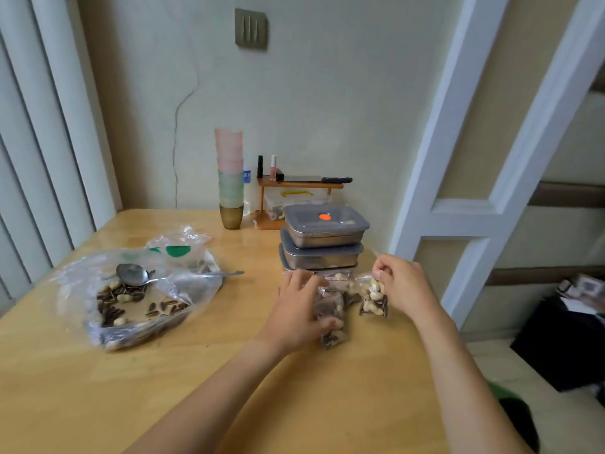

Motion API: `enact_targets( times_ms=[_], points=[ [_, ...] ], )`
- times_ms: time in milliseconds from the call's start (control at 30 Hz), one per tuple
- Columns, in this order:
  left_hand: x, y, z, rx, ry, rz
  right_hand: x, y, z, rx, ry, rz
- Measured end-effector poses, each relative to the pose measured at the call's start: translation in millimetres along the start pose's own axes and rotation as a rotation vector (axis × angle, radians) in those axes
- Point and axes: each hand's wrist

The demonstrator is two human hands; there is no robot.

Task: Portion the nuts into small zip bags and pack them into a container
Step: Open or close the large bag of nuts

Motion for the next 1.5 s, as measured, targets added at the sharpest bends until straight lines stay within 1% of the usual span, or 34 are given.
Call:
enact_targets(
  times_ms=[100, 267, 433, 600, 700, 767, 833, 867, 900, 967, 1033, 1100, 1167, 1233, 1300, 1367, 1433, 1500],
  points=[
    [-14.2, 3.8, -4.2, -0.023, -0.131, -0.007, -23.9, -0.8, 8.4, -0.032, -0.023, -0.030],
    [-18.0, 6.7, -10.2, -0.027, -0.140, 0.018, -56.3, -6.4, 3.4, -0.060, -0.176, 0.013],
    [-4.7, 13.9, -26.9, -0.014, -0.019, 0.099, -74.9, -15.6, 3.2, -0.158, -0.140, 0.085],
    [10.9, 23.8, -53.2, -0.002, -0.036, 0.137, -84.9, -18.3, -1.8, -0.210, -0.082, 0.085],
    [19.6, 28.4, -64.7, 0.005, -0.019, 0.196, -85.2, -11.6, -26.4, -0.133, 0.041, 0.183],
    [29.0, 32.2, -70.1, 0.033, 0.007, 0.241, -85.9, -4.6, -52.3, -0.002, 0.087, 0.293],
    [42.7, 37.5, -77.0, 0.099, 0.035, 0.289, -91.5, 1.2, -83.8, 0.157, 0.017, 0.379],
    [50.5, 40.8, -82.1, 0.143, 0.051, 0.319, -97.0, 1.9, -100.6, 0.221, -0.043, 0.367],
    [58.5, 44.4, -88.5, 0.190, 0.061, 0.353, -105.9, 0.6, -115.9, 0.268, -0.109, 0.312],
    [74.3, 52.0, -105.7, 0.296, 0.058, 0.425, -131.8, -4.3, -141.0, 0.341, -0.181, 0.114],
    [89.5, 59.9, -127.6, 0.394, 0.014, 0.488, -165.7, -9.9, -157.9, 0.368, -0.154, -0.097],
    [102.1, 66.6, -153.7, 0.453, -0.109, 0.522, -200.6, -12.8, -170.9, 0.344, -0.116, -0.235],
    [109.7, 72.0, -184.3, 0.482, -0.278, 0.471, -232.9, -15.9, -181.4, 0.328, -0.140, -0.275],
    [110.5, 77.1, -213.1, 0.531, -0.355, 0.336, -261.0, -21.0, -191.9, 0.330, -0.163, -0.279],
    [104.2, 83.2, -235.2, 0.605, -0.358, 0.228, -284.4, -28.9, -202.3, 0.319, -0.192, -0.267],
    [92.8, 91.4, -251.3, 0.647, -0.360, 0.168, -301.1, -36.8, -214.6, 0.305, -0.206, -0.210],
    [82.6, 96.4, -258.9, 0.621, -0.391, 0.099, -312.4, -47.5, -225.5, 0.305, -0.171, -0.134],
    [77.5, 96.6, -263.1, 0.593, -0.404, 0.068, -323.8, -63.3, -235.0, 0.336, -0.112, -0.151]
  ],
)
Point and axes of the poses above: each hand's wrist, its own y-axis away from the middle knuckle, its own x-axis out of the back of the hand, z = x × y, and after that the axes turned 14 degrees about -y, right-handed
